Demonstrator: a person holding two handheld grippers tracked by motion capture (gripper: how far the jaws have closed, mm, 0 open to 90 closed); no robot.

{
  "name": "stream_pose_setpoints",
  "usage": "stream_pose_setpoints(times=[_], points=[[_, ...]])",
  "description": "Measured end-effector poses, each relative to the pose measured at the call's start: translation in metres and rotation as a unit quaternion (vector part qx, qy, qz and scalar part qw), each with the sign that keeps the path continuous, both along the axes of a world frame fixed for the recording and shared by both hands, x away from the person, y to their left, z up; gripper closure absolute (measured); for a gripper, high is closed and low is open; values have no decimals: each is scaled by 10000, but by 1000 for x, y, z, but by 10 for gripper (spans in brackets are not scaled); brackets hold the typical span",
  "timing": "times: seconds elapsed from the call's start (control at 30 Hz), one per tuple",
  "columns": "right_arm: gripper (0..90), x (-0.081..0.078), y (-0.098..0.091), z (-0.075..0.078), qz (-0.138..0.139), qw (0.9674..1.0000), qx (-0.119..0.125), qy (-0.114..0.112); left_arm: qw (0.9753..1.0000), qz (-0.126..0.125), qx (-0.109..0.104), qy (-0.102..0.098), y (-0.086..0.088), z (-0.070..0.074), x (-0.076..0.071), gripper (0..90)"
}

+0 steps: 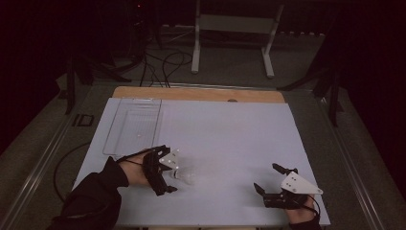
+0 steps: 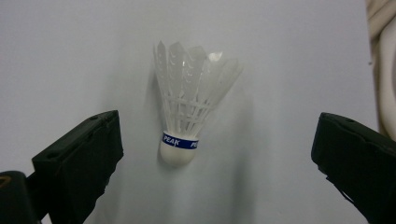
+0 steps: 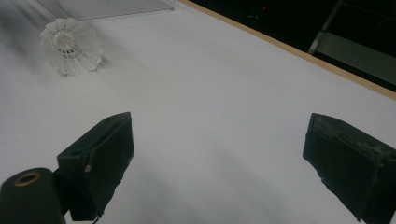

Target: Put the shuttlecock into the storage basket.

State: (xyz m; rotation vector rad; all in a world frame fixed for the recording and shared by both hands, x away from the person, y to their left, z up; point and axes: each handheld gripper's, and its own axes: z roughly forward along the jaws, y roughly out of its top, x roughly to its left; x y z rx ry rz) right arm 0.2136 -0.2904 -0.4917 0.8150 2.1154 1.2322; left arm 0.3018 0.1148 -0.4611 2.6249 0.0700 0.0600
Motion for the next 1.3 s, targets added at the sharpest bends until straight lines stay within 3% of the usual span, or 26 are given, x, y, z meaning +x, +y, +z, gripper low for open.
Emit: stream_pose_setpoints(times=[0.33, 0.37, 0.57, 0.7, 1.03, 1.07, 1.3], points=[[87, 0, 0, 0, 16, 10000, -4, 22, 9997, 85, 217, 41, -6, -15, 8, 116], [86, 0, 0, 0, 18, 10000, -3, 25, 9992, 141, 358, -120, -7, -19, 9, 154], [86, 0, 0, -1, 28, 10000, 1, 43, 9975, 54, 674, -200, -7, -26, 11, 237], [87, 1, 0, -1, 35, 10000, 1, 52, 9981, 110, 590, -142, -6, -26, 13, 260], [87, 1, 0, -1, 39, 10000, 8, 72, 9975, -46, 695, -132, -7, -31, 17, 394], [87, 1, 0, -1, 43, 10000, 13, 70, 9973, -65, 720, -115, -8, -31, 18, 441], [87, 1, 0, -1, 39, 10000, 13, 73, 9967, -179, 775, -167, -11, -35, 17, 505]])
